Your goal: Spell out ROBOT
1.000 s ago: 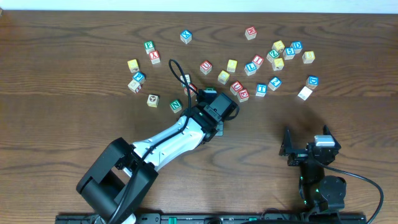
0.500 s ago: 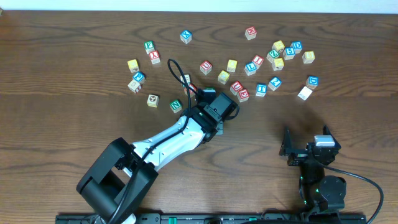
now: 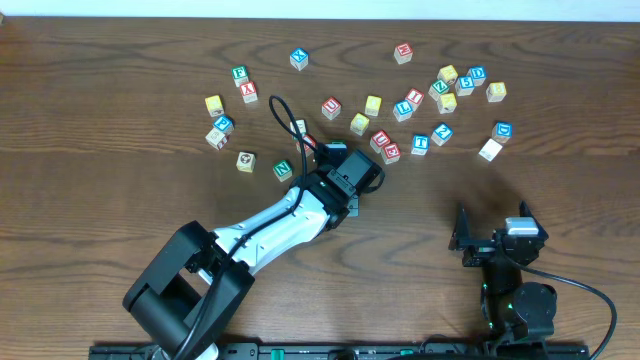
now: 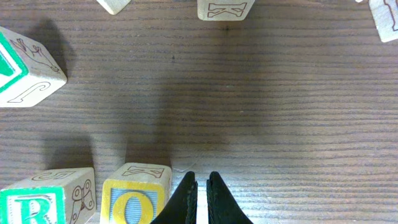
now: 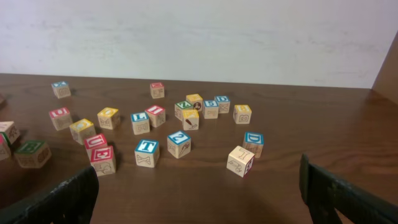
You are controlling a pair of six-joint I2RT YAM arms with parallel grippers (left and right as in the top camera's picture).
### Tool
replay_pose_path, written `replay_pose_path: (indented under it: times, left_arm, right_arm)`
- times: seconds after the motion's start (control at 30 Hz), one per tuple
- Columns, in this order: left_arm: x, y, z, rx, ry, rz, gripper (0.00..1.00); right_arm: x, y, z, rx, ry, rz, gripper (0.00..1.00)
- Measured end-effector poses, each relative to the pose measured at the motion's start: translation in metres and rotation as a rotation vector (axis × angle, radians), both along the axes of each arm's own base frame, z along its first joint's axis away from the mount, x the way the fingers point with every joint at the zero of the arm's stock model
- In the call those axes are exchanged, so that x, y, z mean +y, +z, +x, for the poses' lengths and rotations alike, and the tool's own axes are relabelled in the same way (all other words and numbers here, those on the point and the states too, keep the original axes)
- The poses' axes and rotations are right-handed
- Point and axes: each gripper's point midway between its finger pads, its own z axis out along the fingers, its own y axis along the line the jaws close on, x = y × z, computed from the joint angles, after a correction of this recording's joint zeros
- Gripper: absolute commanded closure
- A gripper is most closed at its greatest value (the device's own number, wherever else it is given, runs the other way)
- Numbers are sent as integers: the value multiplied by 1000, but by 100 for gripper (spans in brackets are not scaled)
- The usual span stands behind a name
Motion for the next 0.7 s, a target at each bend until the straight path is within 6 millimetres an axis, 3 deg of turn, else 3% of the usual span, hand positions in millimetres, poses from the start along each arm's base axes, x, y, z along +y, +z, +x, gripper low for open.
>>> replay_pose_path:
  times: [0.3, 0.53, 0.7]
  left_arm:
    - [0, -5, 1, -7, 2, 0, 92]
    - [2, -23, -1, 21, 12, 23, 92]
    - [-1, -22, 2, 10, 22, 7, 92]
  right_arm:
    - [0, 0, 0, 0, 0, 0, 1]
    - [0, 0, 0, 0, 0, 0, 1]
    - [0, 0, 0, 0, 0, 0, 1]
